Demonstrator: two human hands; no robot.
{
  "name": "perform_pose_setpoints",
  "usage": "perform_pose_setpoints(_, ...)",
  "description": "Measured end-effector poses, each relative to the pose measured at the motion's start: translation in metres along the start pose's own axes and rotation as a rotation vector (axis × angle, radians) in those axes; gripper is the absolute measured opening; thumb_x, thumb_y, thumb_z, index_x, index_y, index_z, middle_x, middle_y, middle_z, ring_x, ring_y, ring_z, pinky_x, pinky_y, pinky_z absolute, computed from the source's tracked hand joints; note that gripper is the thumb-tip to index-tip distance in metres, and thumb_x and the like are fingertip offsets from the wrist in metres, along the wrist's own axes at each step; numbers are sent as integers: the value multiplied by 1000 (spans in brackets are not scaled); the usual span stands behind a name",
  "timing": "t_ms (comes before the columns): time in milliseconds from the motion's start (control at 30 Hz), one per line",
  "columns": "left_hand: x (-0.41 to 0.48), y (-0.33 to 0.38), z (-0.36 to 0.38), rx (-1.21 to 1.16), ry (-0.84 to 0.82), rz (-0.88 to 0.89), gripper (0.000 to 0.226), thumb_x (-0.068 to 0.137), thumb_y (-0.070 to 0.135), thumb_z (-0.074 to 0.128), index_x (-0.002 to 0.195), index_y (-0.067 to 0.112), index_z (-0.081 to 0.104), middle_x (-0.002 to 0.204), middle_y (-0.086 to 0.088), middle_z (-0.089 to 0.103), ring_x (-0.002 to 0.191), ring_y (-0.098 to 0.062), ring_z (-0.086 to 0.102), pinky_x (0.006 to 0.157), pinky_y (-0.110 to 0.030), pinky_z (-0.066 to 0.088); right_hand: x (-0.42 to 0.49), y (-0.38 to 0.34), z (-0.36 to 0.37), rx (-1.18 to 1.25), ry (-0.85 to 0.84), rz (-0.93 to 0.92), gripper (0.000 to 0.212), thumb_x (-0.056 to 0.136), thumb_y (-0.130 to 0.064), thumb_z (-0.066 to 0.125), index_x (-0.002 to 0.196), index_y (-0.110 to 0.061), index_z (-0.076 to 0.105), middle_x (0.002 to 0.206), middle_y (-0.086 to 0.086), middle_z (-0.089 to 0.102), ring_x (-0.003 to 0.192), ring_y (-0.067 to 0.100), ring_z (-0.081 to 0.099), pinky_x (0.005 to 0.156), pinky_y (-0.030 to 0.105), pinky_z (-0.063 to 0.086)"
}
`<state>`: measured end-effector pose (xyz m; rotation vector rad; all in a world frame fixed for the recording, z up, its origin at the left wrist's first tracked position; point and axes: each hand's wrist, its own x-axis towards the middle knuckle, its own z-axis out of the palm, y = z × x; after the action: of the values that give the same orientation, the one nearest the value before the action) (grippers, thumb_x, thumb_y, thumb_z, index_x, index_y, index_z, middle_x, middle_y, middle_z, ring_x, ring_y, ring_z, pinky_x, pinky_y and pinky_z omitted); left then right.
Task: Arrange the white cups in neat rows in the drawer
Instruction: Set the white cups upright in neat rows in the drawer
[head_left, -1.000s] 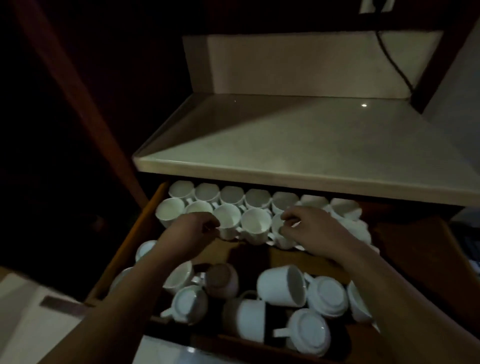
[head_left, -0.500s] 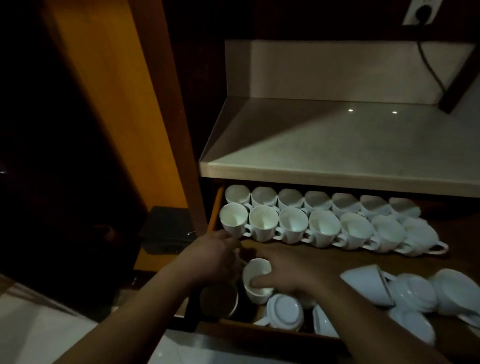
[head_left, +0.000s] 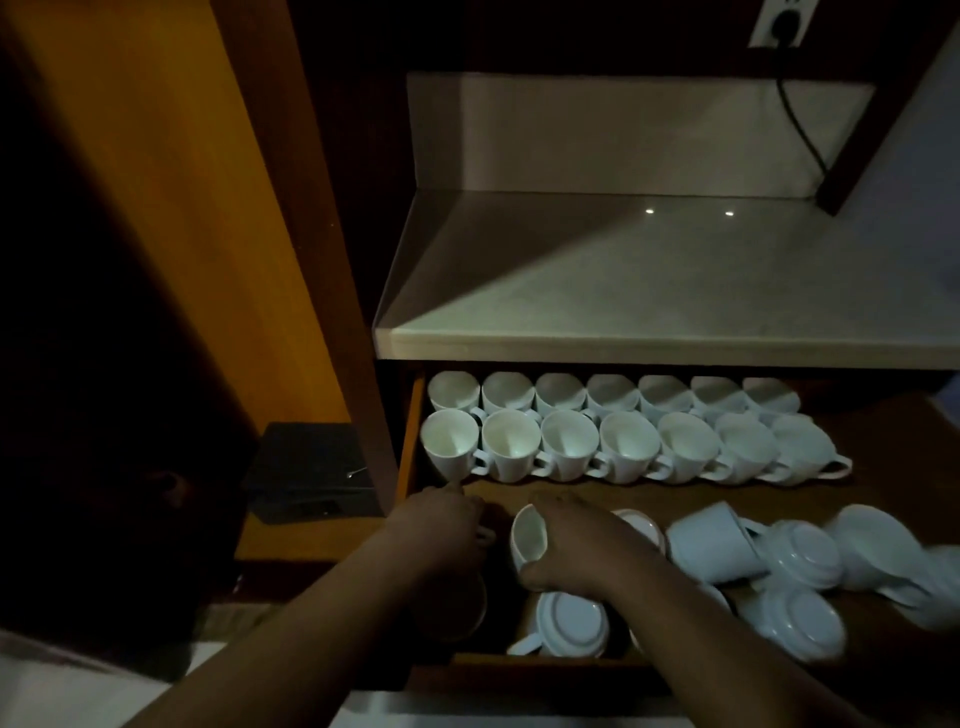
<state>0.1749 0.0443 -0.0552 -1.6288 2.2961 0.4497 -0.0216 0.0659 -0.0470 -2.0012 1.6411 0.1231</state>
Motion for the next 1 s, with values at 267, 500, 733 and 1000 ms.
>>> perform_pose_setpoints(267,7,9,-6,-88,-57,-22,41,97,48,53,129,23,59,126,-10,61,114,-28,58,93,-37,45,-1,22,-17,66,15,147,105,62,-52,73,154,-31,27,143,3,54,122,25,58,96,43,54)
perform_pose_setpoints(500,24,13,3,-41,-109,-110,40,91,51,57,112,18,67,111,-6,69,100,-25,65,87,-40,54,-3,23,-22,34,9,147,105,80,-49,75,162,-25,12,158,13,39,130,30,55,98,39,51)
perform_pose_setpoints(733,26,14,5,-66,7,-92,41,87,54,65,100,15,69,101,-6,70,93,-25,67,79,-38,56,-4,28,-21,27,46,113,106,77,-54,75,161,-28,15,153,14,41,132,32,52,101,40,49)
perform_pose_setpoints(1000,-10,6,-28,-715,330,-80,15,89,40,69,97,30,78,88,7,75,81,-10,69,70,-31,54,4,17,-24,239,324,-30,62,88,-59,65,139,-25,57,141,-1,53,132,19,48,103,33,42)
